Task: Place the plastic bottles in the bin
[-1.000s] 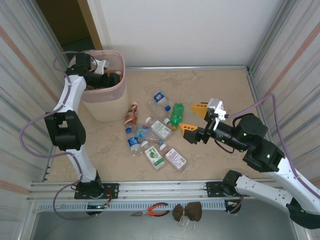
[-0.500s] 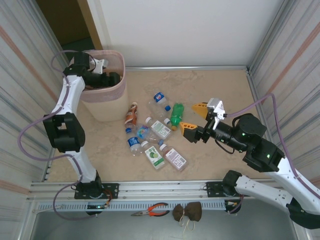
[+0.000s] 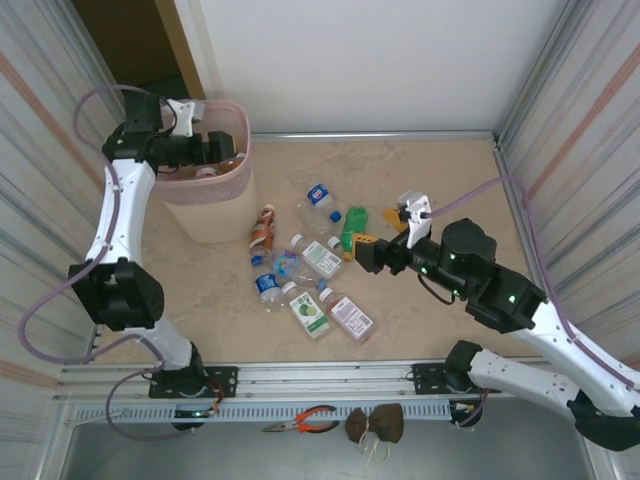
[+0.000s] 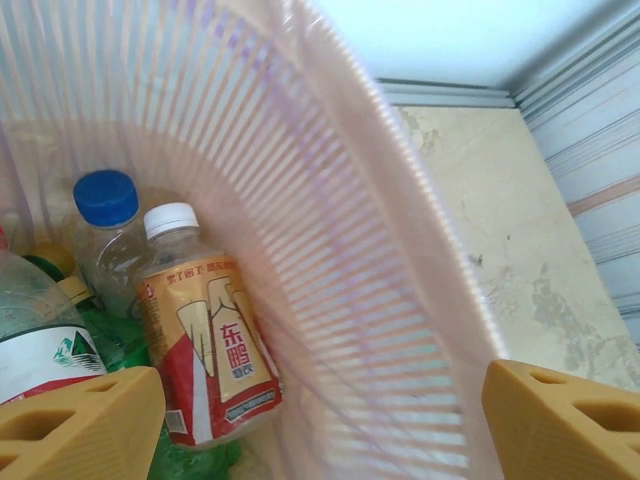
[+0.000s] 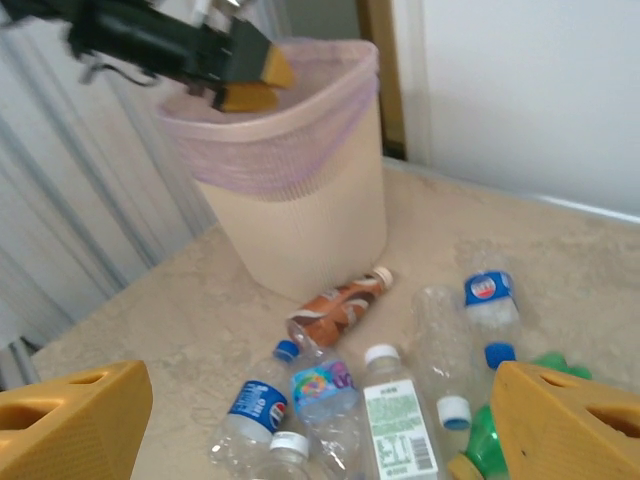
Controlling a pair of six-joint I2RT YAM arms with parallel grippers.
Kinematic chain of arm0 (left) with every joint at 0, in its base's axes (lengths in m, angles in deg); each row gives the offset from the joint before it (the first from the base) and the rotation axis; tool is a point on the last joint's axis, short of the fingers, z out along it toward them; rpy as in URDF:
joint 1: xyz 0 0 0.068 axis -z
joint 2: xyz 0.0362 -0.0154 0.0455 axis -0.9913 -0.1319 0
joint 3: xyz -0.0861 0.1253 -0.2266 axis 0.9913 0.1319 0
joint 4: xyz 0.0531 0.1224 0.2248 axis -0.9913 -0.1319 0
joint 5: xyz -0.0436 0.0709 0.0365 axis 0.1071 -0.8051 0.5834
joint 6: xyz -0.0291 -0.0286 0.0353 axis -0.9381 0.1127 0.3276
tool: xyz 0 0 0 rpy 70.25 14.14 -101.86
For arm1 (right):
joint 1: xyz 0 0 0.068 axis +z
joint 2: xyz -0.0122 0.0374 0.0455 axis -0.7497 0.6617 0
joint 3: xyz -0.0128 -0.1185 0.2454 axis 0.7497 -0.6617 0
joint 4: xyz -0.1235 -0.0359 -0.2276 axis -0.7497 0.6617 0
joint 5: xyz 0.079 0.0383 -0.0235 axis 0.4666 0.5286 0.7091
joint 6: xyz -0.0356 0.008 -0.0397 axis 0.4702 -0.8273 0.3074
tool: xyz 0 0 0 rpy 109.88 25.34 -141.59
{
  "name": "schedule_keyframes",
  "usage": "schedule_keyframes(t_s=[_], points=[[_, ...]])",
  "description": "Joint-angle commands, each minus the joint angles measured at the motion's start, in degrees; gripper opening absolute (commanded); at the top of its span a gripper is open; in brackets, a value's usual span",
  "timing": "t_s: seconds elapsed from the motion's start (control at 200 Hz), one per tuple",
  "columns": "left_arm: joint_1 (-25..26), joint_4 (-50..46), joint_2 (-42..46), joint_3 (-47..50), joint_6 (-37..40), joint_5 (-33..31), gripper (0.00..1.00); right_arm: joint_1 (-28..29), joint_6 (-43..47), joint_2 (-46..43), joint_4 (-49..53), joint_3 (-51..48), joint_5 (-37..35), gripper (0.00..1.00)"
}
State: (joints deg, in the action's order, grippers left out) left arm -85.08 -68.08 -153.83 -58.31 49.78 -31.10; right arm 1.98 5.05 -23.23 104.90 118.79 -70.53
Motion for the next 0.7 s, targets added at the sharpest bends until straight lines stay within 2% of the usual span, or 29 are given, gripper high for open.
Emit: schedule_keyframes(t_s=[0.0,0.19,0.356,0.581,0.626,0.691], points=[[-0.6,1.7,4.5,1.4,-1.2,2.6,0.83,-1.7,-9.2,1.7,2.2,-1.9,-2.8,0.86],[-1.1,6.3,10.6,8.1,-2.8,4.6,0.83,-3.6,-19.3,6.4,2.6,-5.3,-1.7,0.85],[-1.5,13.2,16.9,16.1,-7.9,8.5,0.83,-5.1,-25.3,12.8,5.2,-6.1,-2.5,0.85],[-1.5,17.5,23.7,23.8,-12.3,10.6,0.83,-6.4,-27.4,20.9,4.9,-6.1,1.0,0.85],[-1.5,17.8,24.9,24.8,-12.8,10.6,0.82,-6.7,-28.4,22.4,4.6,-6.2,1.2,0.81],[-1.5,18.3,26.4,26.3,-13.4,10.6,0.82,-7.4,-29.8,24.6,3.2,-7.0,1.9,0.71]])
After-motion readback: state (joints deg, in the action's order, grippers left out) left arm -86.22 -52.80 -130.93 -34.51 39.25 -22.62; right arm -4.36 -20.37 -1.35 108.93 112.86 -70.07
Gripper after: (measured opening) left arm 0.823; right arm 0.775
